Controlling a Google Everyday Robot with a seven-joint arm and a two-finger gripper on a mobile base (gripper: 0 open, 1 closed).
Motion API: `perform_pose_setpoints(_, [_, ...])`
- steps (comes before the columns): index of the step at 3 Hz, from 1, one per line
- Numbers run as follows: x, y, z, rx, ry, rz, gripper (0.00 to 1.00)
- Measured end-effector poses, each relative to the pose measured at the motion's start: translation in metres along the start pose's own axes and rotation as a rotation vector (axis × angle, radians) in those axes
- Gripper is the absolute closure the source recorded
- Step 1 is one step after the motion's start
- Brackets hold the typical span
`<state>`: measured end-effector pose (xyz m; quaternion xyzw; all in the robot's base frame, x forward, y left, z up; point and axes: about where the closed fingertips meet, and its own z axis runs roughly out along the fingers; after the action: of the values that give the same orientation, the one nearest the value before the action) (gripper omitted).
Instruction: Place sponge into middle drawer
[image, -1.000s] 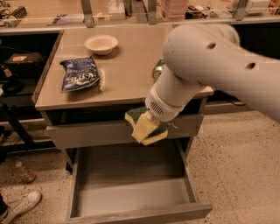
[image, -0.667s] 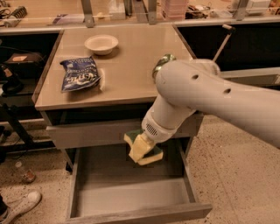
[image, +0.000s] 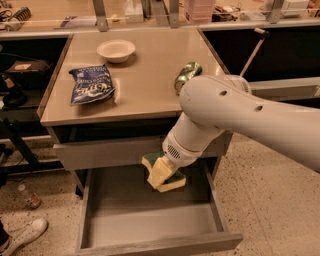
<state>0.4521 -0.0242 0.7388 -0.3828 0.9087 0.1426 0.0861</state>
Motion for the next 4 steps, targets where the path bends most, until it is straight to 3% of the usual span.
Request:
perform_pose_setpoints(2, [-0.002,-0.008,0.098,-0.103,-0.031,0.15,1.0])
perform_pose_setpoints(3, [-0.003,-0.009,0.137,-0.148,-0.021,0.187,1.0])
perform_pose_setpoints(4, [-0.003,-0.009,0.14,-0.153,-0.018,0.189,1.0])
